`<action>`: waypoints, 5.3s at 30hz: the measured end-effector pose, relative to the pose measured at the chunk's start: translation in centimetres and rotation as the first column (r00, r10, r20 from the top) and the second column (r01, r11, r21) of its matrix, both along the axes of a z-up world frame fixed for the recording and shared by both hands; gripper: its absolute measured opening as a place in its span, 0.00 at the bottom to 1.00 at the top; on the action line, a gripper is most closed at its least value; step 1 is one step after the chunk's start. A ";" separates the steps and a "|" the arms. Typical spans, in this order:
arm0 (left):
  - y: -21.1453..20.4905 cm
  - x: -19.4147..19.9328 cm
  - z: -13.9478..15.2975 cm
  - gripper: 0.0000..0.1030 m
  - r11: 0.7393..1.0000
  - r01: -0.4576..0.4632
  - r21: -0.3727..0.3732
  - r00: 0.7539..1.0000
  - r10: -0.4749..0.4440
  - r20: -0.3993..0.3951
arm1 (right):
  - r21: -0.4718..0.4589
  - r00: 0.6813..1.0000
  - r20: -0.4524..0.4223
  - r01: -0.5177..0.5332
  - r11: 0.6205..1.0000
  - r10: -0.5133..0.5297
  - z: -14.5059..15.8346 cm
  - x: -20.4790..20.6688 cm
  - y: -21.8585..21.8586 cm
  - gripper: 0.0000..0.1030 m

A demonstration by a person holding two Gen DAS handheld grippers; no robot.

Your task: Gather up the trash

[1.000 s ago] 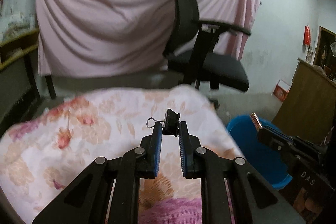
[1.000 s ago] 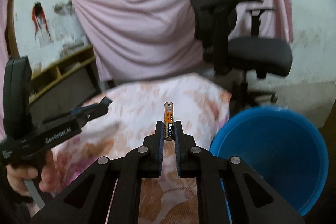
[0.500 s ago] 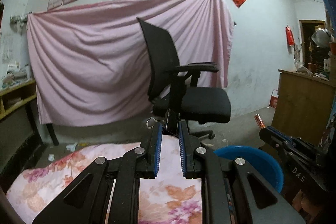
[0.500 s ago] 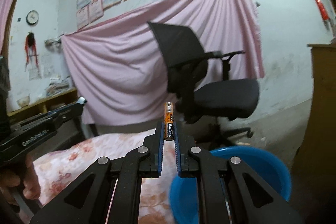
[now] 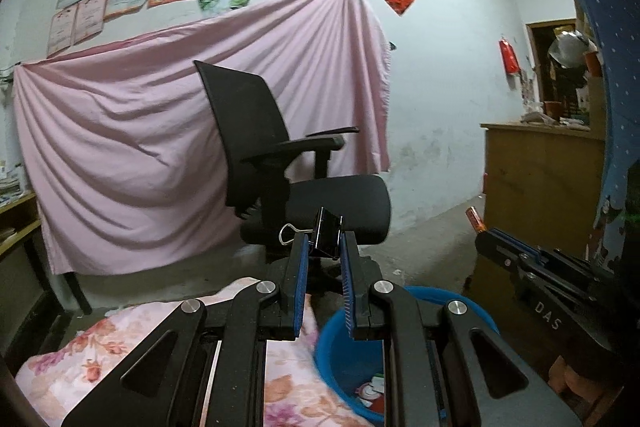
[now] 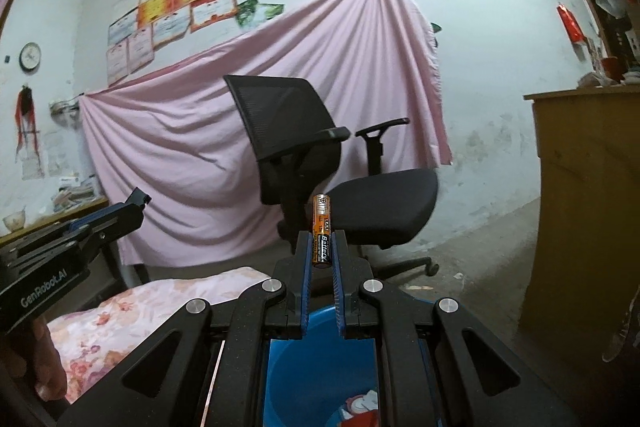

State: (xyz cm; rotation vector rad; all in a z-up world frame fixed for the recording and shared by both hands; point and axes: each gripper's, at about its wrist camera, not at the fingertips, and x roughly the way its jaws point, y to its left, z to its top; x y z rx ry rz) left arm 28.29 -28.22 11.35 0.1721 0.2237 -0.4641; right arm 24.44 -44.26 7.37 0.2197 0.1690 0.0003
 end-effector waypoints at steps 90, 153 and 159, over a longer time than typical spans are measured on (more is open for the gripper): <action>8.2 -1.0 -1.7 0.97 0.963 -0.222 -0.152 0.959 0.188 -0.213 | -0.017 0.998 -0.064 0.023 1.000 -0.024 0.0 -2.1 0.7 1.00; 24.7 -26.5 -4.8 0.98 0.928 -0.319 -0.192 0.943 0.292 -0.158 | -0.144 0.997 0.063 0.063 0.988 -0.054 -1.0 -26.5 15.8 1.00; 25.9 -29.4 -5.8 0.98 0.928 -0.313 -0.201 0.948 0.294 -0.123 | -0.156 0.997 0.054 0.067 0.985 -0.059 -1.7 -27.9 17.8 1.00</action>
